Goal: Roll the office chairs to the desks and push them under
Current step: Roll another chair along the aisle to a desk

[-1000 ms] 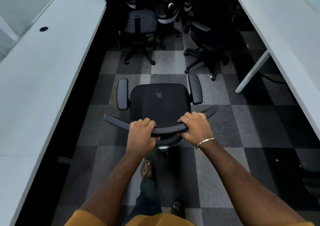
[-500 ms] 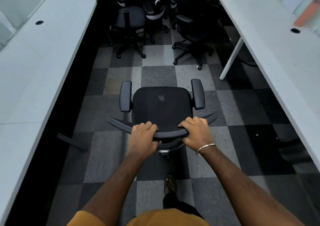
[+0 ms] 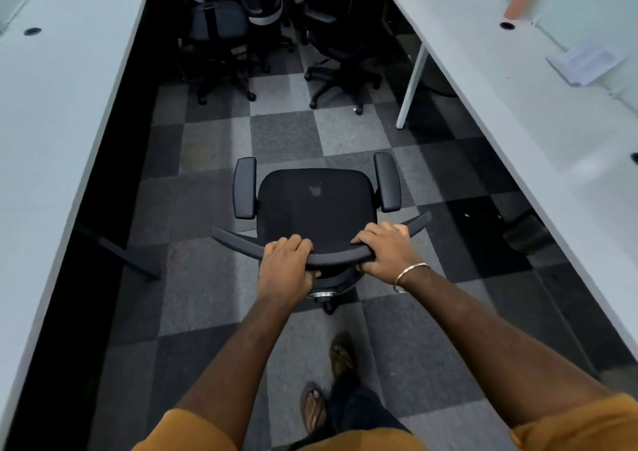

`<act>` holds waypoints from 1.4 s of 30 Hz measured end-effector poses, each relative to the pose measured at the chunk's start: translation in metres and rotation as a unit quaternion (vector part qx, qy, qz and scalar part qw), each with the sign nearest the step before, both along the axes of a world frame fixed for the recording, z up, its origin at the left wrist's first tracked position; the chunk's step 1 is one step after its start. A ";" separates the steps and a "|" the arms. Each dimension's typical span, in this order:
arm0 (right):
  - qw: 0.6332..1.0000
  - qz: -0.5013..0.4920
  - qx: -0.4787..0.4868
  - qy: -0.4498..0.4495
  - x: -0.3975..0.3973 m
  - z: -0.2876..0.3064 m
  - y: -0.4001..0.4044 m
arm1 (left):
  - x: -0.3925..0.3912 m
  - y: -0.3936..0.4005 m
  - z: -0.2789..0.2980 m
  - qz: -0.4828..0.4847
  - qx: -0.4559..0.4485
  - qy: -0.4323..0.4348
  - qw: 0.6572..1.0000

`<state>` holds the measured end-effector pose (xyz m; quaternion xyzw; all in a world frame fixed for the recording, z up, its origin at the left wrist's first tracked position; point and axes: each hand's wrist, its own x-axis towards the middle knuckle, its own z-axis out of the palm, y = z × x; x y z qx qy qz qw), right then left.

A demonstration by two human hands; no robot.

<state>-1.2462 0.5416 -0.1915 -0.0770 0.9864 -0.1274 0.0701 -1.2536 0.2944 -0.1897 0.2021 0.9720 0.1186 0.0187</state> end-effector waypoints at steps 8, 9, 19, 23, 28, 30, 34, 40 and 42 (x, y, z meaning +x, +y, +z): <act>1.000 0.011 -0.001 -0.009 0.084 0.000 -0.001 | 0.083 -0.003 -0.004 -0.005 0.015 0.003 1.000; 1.000 0.015 -0.002 -0.011 0.094 0.000 -0.001 | 0.095 -0.002 -0.004 -0.005 0.013 0.010 1.000; 0.998 0.055 -0.037 0.006 0.219 -0.004 0.010 | 0.233 0.011 -0.012 0.030 -0.020 0.049 0.998; 0.997 0.069 -0.036 0.021 0.281 -0.006 0.016 | 0.299 0.017 -0.015 0.048 -0.027 0.043 0.998; 0.995 0.081 -0.047 0.026 0.348 -0.005 0.012 | 0.353 -0.013 -0.009 0.016 -0.078 0.045 0.996; 0.995 0.085 -0.052 0.025 0.377 -0.006 0.005 | 0.360 -0.047 -0.005 0.029 -0.128 0.048 0.990; 0.996 0.073 -0.047 0.026 0.422 -0.007 -0.016 | 0.383 -0.085 -0.003 0.045 -0.149 0.050 0.987; 0.998 0.061 -0.010 0.032 0.488 -0.009 -0.034 | 0.458 -0.093 -0.014 0.071 -0.125 0.063 0.988; 0.998 0.054 0.003 0.021 0.505 -0.007 -0.031 | 0.483 -0.093 -0.015 0.064 -0.114 0.060 0.990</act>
